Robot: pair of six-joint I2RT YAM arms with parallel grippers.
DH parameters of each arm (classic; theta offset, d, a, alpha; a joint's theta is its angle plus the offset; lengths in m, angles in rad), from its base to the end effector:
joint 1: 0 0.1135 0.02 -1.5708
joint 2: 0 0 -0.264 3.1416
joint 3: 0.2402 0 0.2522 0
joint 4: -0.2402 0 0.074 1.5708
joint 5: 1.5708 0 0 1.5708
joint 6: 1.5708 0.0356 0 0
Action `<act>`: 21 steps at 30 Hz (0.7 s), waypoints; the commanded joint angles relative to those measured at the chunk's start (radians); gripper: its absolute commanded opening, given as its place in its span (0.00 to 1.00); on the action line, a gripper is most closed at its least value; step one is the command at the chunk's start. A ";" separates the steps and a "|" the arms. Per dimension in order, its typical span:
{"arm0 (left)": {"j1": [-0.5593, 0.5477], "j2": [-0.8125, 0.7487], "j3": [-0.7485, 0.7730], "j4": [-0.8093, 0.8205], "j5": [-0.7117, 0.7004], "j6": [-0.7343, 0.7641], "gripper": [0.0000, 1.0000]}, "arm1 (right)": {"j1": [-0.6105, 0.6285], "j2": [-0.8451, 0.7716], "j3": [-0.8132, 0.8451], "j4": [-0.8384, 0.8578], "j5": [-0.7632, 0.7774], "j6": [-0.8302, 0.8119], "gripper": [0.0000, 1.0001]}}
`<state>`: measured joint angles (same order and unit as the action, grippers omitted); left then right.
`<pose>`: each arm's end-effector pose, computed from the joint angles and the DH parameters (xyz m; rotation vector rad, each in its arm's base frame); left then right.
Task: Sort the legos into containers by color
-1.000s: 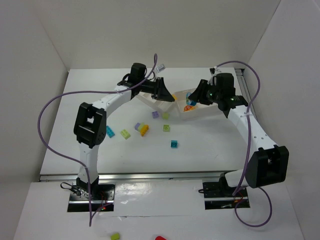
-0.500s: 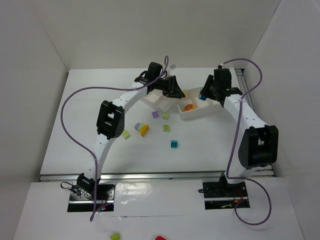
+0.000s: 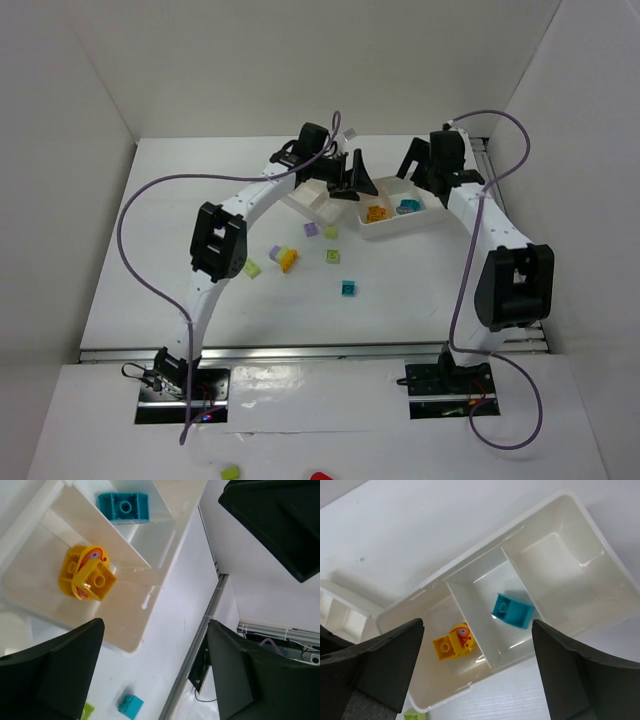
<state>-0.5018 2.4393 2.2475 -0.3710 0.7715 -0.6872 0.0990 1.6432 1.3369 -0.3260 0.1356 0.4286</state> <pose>0.4769 -0.2900 0.2431 0.2980 2.3225 -1.4745 0.3775 0.0327 0.2956 0.4354 2.1567 0.1466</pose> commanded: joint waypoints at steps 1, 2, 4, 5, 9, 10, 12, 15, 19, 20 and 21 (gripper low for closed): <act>0.005 -0.236 -0.038 -0.026 -0.041 0.081 0.88 | -0.007 -0.150 -0.033 0.025 0.013 -0.010 0.93; 0.005 -0.275 -0.092 -0.026 -0.057 0.098 0.84 | -0.007 -0.170 -0.065 0.025 0.001 -0.023 0.90; 0.005 -0.350 -0.149 -0.065 -0.134 0.142 0.78 | 0.016 -0.200 -0.088 0.010 -0.049 -0.052 0.86; 0.005 -0.418 -0.207 -0.078 -0.167 0.155 0.71 | 0.031 -0.210 -0.088 -0.019 -0.066 -0.066 0.86; 0.045 -0.570 -0.400 -0.117 -0.381 0.175 0.63 | 0.136 -0.175 -0.088 -0.073 -0.166 -0.132 0.94; 0.057 -0.592 -0.440 -0.126 -0.434 0.158 0.60 | 0.172 -0.163 -0.088 -0.073 -0.191 -0.133 0.96; 0.106 -0.626 -0.532 -0.173 -0.595 0.102 0.42 | 0.209 -0.114 -0.055 -0.073 -0.232 -0.133 0.93; 0.178 -0.741 -0.685 -0.163 -0.721 0.026 0.46 | 0.289 0.012 0.040 -0.141 -0.235 -0.133 0.88; 0.250 -0.845 -0.789 -0.144 -0.732 0.017 0.60 | 0.321 0.110 0.145 -0.208 -0.125 -0.068 0.71; 0.262 -0.855 -0.798 -0.144 -0.732 0.026 0.64 | 0.321 0.110 0.136 -0.193 -0.108 -0.054 0.68; 0.263 -0.864 -0.816 -0.144 -0.732 0.037 0.64 | 0.321 0.110 0.136 -0.193 -0.094 -0.054 0.63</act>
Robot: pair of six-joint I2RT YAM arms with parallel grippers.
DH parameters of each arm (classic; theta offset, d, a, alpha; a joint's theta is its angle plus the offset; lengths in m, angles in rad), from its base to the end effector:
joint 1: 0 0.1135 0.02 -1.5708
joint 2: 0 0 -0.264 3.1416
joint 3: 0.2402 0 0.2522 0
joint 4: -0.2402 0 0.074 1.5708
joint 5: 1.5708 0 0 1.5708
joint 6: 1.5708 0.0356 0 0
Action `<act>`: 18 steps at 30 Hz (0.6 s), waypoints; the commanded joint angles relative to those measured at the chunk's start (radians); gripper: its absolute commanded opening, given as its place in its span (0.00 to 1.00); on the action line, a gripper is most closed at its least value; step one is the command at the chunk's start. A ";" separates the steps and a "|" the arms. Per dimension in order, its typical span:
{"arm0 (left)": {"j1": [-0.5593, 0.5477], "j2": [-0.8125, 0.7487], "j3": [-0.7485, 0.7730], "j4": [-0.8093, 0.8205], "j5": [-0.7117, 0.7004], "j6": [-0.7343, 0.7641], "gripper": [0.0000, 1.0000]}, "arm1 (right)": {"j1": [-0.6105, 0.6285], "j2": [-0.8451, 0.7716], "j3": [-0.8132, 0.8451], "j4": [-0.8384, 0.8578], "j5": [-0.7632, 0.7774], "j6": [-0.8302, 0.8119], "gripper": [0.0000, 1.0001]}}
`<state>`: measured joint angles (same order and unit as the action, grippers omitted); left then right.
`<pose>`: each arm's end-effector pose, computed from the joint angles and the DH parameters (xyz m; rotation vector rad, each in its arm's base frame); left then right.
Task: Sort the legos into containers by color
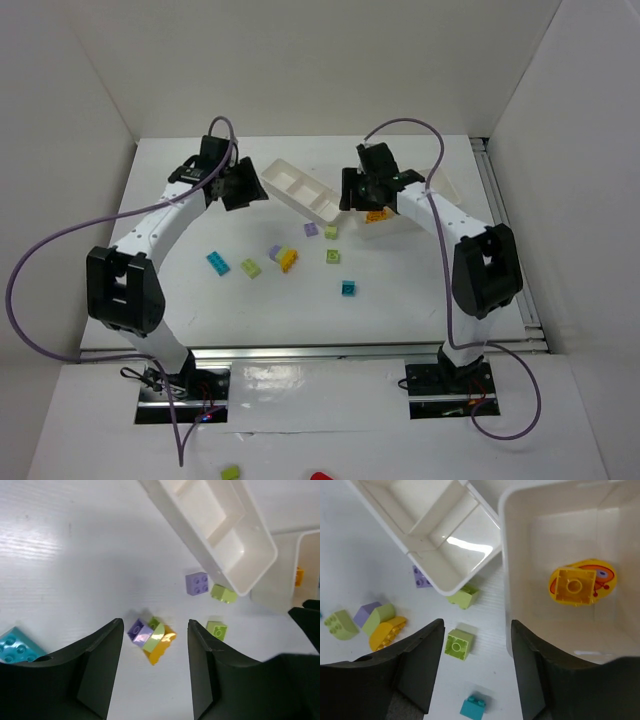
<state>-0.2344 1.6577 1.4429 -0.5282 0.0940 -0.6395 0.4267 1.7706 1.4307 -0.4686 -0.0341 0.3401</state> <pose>0.3646 -0.0905 0.3089 -0.4295 2.3351 -0.5424 0.3627 0.1662 0.2679 -0.1211 2.4139 0.4005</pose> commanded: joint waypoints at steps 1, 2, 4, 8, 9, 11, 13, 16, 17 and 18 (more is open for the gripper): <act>0.004 -0.093 -0.012 0.013 -0.054 -0.011 0.64 | -0.006 -0.017 0.033 -0.038 0.076 0.034 0.62; 0.004 -0.093 -0.027 0.013 -0.065 -0.011 0.64 | 0.013 -0.017 0.033 -0.038 0.066 0.022 0.59; 0.027 -0.104 -0.056 0.001 -0.077 -0.011 0.62 | 0.039 -0.017 0.042 -0.038 0.049 -0.022 0.53; 0.066 -0.130 -0.114 0.000 -0.086 -0.020 0.61 | 0.141 -0.017 0.005 -0.074 0.059 -0.053 0.51; 0.078 -0.144 -0.124 0.000 -0.071 -0.020 0.61 | 0.170 -0.017 -0.012 -0.074 0.078 -0.035 0.54; 0.087 -0.144 -0.136 0.000 -0.060 -0.009 0.61 | 0.181 -0.017 -0.067 -0.083 0.106 0.009 0.72; 0.087 -0.153 -0.147 0.010 -0.043 0.000 0.61 | 0.192 -0.017 -0.104 -0.097 0.138 0.098 0.86; 0.087 -0.142 -0.156 0.010 -0.017 0.000 0.61 | 0.221 -0.017 -0.164 -0.088 0.164 0.203 0.97; 0.087 -0.133 -0.156 0.019 -0.004 0.000 0.61 | 0.237 -0.004 -0.164 -0.088 0.175 0.236 0.97; 0.087 -0.133 -0.156 0.019 -0.004 0.000 0.61 | 0.238 -0.003 -0.164 -0.088 0.175 0.237 0.97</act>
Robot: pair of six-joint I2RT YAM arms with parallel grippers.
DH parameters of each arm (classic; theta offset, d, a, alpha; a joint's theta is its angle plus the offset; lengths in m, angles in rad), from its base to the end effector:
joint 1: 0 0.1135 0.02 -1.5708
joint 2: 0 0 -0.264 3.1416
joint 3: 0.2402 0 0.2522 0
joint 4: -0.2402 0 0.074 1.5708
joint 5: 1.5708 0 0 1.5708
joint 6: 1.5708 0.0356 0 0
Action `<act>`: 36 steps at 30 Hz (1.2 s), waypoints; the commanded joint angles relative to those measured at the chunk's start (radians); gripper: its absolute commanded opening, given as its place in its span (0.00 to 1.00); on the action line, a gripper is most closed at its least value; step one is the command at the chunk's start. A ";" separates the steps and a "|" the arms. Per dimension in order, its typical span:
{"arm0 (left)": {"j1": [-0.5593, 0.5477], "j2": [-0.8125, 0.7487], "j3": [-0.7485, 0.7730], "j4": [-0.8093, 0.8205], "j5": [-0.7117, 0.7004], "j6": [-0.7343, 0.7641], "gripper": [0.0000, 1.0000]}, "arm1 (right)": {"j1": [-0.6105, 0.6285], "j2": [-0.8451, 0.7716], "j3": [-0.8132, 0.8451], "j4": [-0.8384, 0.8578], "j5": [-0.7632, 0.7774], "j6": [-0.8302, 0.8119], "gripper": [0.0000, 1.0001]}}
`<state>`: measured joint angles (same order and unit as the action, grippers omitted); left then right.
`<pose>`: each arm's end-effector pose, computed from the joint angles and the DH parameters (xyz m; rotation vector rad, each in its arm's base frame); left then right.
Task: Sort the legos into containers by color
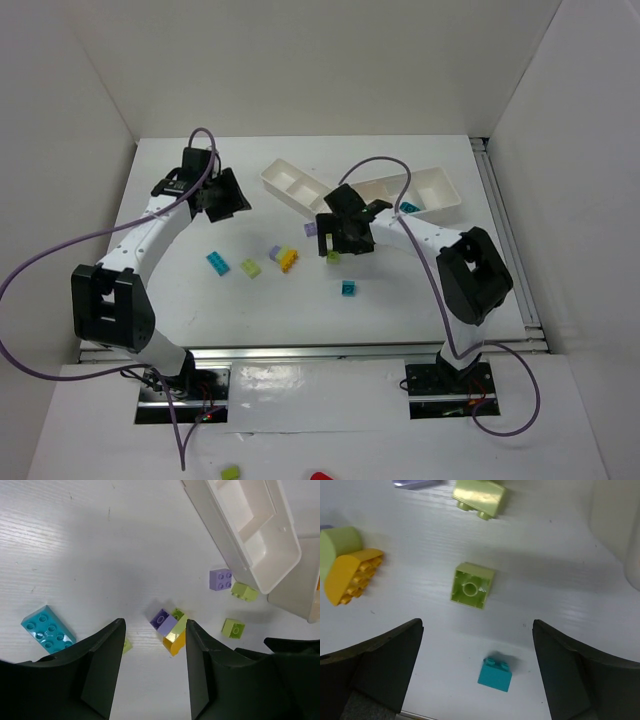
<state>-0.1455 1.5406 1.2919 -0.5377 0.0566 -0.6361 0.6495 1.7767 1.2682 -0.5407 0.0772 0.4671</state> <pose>0.3377 -0.0515 0.2977 -0.5556 2.3354 -0.4410 0.2977 0.2226 0.2101 -0.2137 2.6362 0.2873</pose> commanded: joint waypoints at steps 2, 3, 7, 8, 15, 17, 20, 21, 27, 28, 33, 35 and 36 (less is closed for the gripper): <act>-0.002 -0.007 -0.005 0.028 0.055 -0.004 0.61 | 0.030 0.024 -0.001 -0.016 0.085 0.136 0.96; -0.002 -0.007 -0.005 0.028 0.055 -0.004 0.61 | 0.044 0.035 0.009 -0.016 0.096 0.136 0.94; -0.002 0.003 -0.005 0.038 0.055 0.006 0.61 | 0.056 0.084 0.031 0.028 0.105 0.136 0.85; -0.002 0.003 -0.005 0.038 0.055 0.006 0.61 | 0.056 0.113 0.042 0.028 0.105 0.136 0.83; -0.002 0.003 -0.005 0.038 0.075 0.015 0.61 | 0.065 0.191 0.134 0.028 0.174 0.114 0.57; -0.002 0.003 -0.005 0.038 0.075 0.015 0.61 | 0.065 0.200 0.146 0.019 0.190 0.114 0.44; -0.002 0.003 0.004 0.038 0.075 0.015 0.61 | 0.075 0.201 0.167 -0.019 0.213 0.105 0.31; -0.002 0.003 0.015 0.038 0.075 0.015 0.61 | 0.075 0.182 0.177 -0.031 0.237 0.105 0.25; -0.002 0.003 0.024 0.038 0.084 0.024 0.61 | 0.029 0.014 0.168 -0.090 0.311 0.085 0.22; -0.002 0.003 0.024 0.038 0.084 0.024 0.61 | 0.013 -0.037 0.157 -0.090 0.335 0.085 0.22; -0.002 0.012 0.024 0.038 0.106 0.024 0.61 | -0.163 -0.144 0.120 -0.081 0.371 0.055 0.22; -0.002 0.012 0.033 0.038 0.130 0.024 0.61 | -0.278 -0.145 0.120 -0.070 0.355 0.042 0.23; -0.002 0.021 0.033 0.038 0.130 0.015 0.61 | -0.312 -0.145 0.129 -0.070 0.355 0.042 0.23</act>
<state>-0.1463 1.5467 1.2896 -0.5159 0.1493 -0.6289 0.4263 1.6356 1.4006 -0.6018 0.3878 0.5297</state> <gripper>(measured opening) 0.608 0.438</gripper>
